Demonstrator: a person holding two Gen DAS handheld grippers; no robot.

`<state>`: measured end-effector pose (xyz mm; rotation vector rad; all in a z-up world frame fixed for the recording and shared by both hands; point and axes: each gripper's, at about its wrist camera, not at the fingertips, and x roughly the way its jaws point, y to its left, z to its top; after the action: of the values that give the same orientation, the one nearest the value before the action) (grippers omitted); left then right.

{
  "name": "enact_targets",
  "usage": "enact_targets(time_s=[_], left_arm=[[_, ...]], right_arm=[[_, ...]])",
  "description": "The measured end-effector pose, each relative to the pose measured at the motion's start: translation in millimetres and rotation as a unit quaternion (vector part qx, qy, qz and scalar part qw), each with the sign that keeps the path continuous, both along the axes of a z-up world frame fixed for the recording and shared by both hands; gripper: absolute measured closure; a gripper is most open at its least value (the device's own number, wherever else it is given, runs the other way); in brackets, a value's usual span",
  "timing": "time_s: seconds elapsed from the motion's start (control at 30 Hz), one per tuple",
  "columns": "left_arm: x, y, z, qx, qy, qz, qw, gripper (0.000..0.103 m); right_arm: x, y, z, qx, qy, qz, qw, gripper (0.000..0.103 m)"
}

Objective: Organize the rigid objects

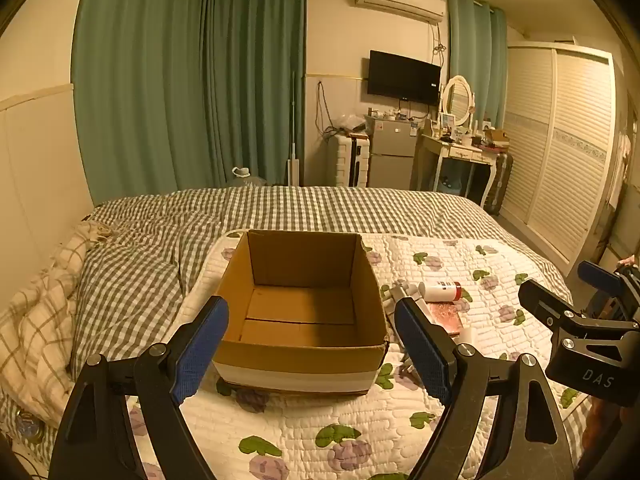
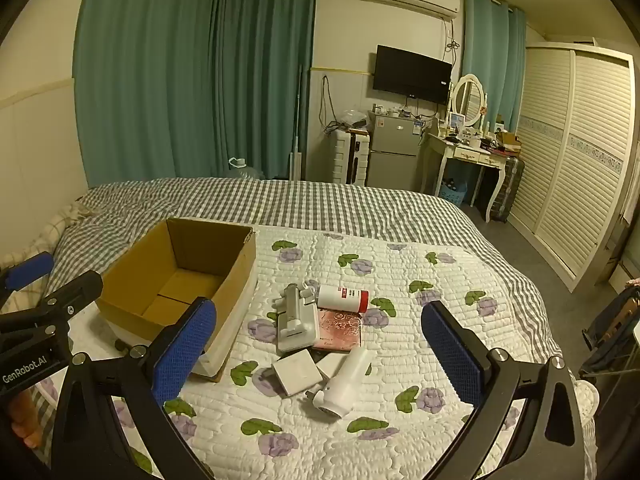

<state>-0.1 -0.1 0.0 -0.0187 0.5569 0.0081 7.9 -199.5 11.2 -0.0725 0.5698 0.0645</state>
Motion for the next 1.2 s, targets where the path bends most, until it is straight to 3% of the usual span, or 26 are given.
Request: enact_targets(time_s=[1.2], left_arm=[[-2.3, -2.1, -0.5, 0.0, 0.0, 0.002, 1.0, 0.015]], right_arm=[[-0.5, -2.1, -5.9, 0.009, 0.01, -0.003, 1.0, 0.0]])
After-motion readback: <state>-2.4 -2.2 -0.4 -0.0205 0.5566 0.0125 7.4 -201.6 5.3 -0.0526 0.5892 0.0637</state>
